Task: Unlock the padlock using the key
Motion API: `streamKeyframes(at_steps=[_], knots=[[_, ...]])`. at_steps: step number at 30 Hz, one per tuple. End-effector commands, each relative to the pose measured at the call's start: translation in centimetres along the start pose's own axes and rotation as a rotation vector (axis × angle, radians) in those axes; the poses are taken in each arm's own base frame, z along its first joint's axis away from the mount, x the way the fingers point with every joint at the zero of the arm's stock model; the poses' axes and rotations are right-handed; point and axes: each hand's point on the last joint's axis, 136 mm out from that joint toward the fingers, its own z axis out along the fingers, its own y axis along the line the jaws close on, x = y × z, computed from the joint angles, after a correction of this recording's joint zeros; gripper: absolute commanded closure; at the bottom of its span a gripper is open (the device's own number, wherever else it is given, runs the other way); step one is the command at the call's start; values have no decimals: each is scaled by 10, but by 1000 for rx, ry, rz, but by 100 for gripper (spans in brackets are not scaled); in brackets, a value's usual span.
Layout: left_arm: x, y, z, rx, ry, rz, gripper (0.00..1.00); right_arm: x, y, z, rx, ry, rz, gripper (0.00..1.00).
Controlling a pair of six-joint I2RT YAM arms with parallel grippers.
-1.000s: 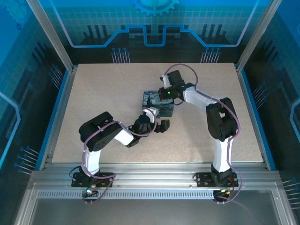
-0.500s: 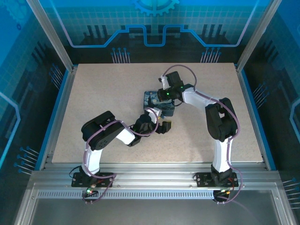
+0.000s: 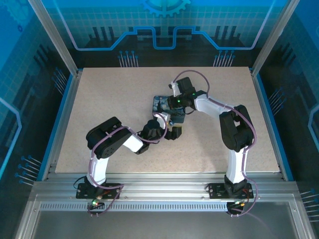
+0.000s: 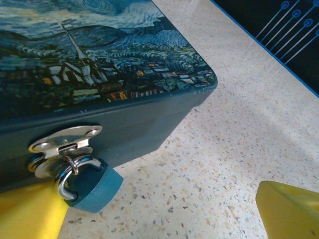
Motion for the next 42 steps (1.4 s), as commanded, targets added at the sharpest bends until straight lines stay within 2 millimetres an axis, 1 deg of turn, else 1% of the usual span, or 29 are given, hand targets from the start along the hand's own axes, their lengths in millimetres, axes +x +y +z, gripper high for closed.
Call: streamKeyframes(at_steps=[1,6,9,14,17,20,25,27,30,37,40,42], knots=[[-15,-1,5,-12,-32,-6,3,0,12,-9,-14,-4,-27,100],[-18,-18,2,110,-27,-22,13,-1,12,-12,-11,-10,-35,100],[-22,-20,-1,158,-32,-56,19,-3,13,-15,-12,-17,-36,100],[-26,-18,-2,185,-36,-98,28,-5,15,-20,-14,-27,-39,100],[-24,-17,0,184,-31,-108,27,-6,16,-22,-16,-33,-41,100],[-20,-16,2,182,-14,-116,29,-7,16,-24,-14,-35,-39,100],[-9,-10,11,150,44,-138,31,-7,17,-26,-21,-41,-36,100],[-4,-4,14,117,65,-139,29,-6,17,-26,-22,-42,-36,100],[-3,2,16,85,64,-141,25,-5,17,-26,-21,-42,-33,100],[-6,-6,21,122,54,-139,23,-4,15,-28,-15,-44,-37,100],[-6,-11,21,157,44,-150,27,-3,15,-29,-15,-46,-38,100],[-6,-13,22,165,39,-156,27,-3,14,-30,-14,-47,-38,100]])
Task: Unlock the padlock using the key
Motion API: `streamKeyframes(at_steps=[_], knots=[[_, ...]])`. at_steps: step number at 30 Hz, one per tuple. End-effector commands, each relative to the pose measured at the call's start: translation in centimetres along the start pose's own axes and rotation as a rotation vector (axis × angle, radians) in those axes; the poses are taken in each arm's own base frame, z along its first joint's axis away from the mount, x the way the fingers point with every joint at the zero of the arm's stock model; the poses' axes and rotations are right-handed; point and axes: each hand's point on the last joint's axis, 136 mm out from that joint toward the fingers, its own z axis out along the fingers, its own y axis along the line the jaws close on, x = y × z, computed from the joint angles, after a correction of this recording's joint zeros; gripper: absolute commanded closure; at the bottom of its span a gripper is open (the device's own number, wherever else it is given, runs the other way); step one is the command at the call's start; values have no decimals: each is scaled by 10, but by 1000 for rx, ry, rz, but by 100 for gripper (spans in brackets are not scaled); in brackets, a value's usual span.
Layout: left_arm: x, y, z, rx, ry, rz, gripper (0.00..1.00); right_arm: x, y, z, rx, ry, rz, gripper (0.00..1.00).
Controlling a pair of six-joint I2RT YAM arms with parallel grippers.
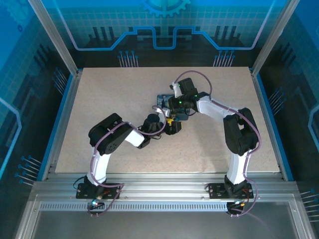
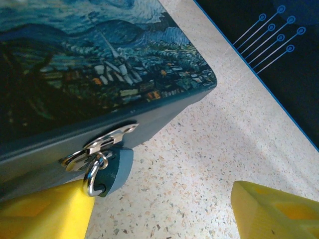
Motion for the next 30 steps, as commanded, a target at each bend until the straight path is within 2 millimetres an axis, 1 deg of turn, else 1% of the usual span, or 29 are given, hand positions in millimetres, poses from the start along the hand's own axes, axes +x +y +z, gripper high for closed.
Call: streamKeyframes(at_steps=[1,3,6,8,10,11,12,15,16,18,20,23,25,30], knots=[[2,-7,5,39,-5,-13,27,-7,7,-11,-6,-30,-26,100],[1,-8,5,44,-17,-9,26,-7,7,-12,-6,-32,-26,100],[-2,-14,5,68,-42,-2,22,-7,7,-13,-6,-34,-25,100],[-3,-14,6,65,-46,-5,21,-7,7,-14,-7,-35,-24,100],[-2,-16,8,78,-42,-5,23,-9,7,-15,-7,-40,-25,100],[-3,-18,8,90,-43,-4,27,-9,7,-17,-5,-41,-25,100],[-4,-19,9,95,-45,-5,29,-9,7,-17,-3,-43,-27,100],[-4,-19,9,96,-49,-12,30,-9,7,-19,-2,-44,-27,100],[-4,-18,9,94,-49,-14,29,-9,7,-19,-2,-43,-27,100],[-2,-17,7,86,-50,-15,25,-9,7,-20,-2,-44,-27,100],[-1,-15,7,72,-49,-11,25,-9,6,-20,-1,-45,-26,100],[-5,-13,-1,29,-78,3,24,-9,5,-22,5,-47,-27,100],[-7,-10,-6,-13,-77,18,19,-11,2,-25,20,-53,-28,100],[-6,-6,-20,-61,-59,52,11,-26,-16,-34,71,-64,-6,100]])
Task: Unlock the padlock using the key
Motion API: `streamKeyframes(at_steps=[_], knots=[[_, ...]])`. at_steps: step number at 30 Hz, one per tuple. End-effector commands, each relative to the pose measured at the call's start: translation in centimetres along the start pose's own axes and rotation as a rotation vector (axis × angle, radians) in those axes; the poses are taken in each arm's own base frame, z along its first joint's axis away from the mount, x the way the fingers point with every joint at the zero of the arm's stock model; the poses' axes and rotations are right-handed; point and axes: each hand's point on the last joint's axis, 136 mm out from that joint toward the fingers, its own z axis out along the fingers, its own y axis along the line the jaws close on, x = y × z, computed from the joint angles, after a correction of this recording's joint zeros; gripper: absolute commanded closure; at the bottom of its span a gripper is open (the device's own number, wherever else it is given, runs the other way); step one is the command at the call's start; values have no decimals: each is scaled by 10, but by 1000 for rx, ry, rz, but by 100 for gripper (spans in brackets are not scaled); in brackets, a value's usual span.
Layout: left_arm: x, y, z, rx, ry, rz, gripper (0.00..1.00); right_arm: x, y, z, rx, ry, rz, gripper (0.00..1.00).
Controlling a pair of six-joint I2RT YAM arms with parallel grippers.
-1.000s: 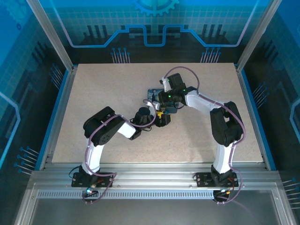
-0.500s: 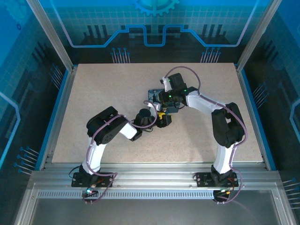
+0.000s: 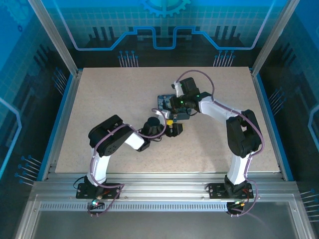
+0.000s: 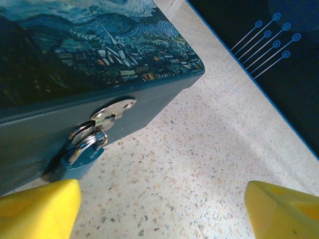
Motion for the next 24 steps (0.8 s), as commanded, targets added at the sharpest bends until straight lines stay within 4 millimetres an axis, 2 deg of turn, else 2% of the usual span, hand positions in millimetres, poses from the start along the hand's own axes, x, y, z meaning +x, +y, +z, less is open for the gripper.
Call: streamKeyframes(at_steps=[1,5,8,14,19,24], knots=[[-7,0,-12,-34,-20,44,11,-27,-12,-23,47,-49,-5,100],[-2,2,-19,-39,-7,39,10,-45,-28,-29,93,-58,11,100],[-1,0,-23,-36,4,31,9,-54,-44,-25,146,-44,15,100],[-1,-5,-29,-33,20,16,9,-71,-73,-4,209,-3,46,100],[2,-7,-31,-26,38,3,8,-67,-88,22,227,50,60,100],[5,-8,-29,-23,50,2,9,-55,-93,40,220,101,66,100]])
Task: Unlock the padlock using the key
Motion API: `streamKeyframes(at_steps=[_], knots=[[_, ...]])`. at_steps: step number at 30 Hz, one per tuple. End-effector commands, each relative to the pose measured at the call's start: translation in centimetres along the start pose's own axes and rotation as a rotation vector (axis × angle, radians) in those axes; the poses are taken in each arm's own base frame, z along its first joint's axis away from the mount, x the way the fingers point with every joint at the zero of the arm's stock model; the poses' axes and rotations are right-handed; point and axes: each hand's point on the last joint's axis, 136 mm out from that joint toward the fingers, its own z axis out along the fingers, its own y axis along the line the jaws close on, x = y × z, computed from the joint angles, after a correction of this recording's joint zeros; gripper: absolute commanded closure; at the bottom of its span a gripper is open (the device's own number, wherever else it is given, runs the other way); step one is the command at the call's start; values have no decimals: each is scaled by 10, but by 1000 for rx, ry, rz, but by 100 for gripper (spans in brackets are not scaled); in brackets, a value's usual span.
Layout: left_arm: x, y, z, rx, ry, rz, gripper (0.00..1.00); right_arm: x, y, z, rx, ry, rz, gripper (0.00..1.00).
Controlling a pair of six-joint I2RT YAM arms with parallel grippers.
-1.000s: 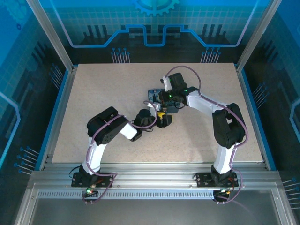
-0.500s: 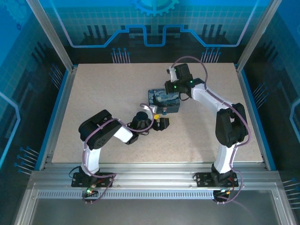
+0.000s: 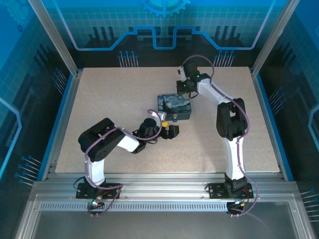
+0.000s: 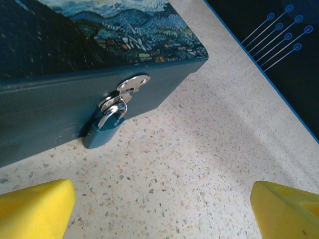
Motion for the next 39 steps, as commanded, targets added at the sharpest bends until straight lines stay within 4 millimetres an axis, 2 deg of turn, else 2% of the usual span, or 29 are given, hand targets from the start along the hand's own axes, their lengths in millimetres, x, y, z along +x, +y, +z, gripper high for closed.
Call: streamKeyframes(at_steps=[1,5,16,24,33,39], knots=[[0,-8,-1,23,10,7,9,6,-5,3,8,44,-9,100],[2,-6,4,17,12,8,8,19,-5,5,2,67,-13,100],[3,7,19,-46,22,45,8,54,3,-6,-19,83,-41,100],[7,21,23,-110,13,88,6,62,9,-4,-38,89,-44,100],[9,5,41,-43,19,110,5,76,22,0,-53,112,-64,100],[5,-13,46,45,24,122,12,86,27,4,-63,127,-71,100]])
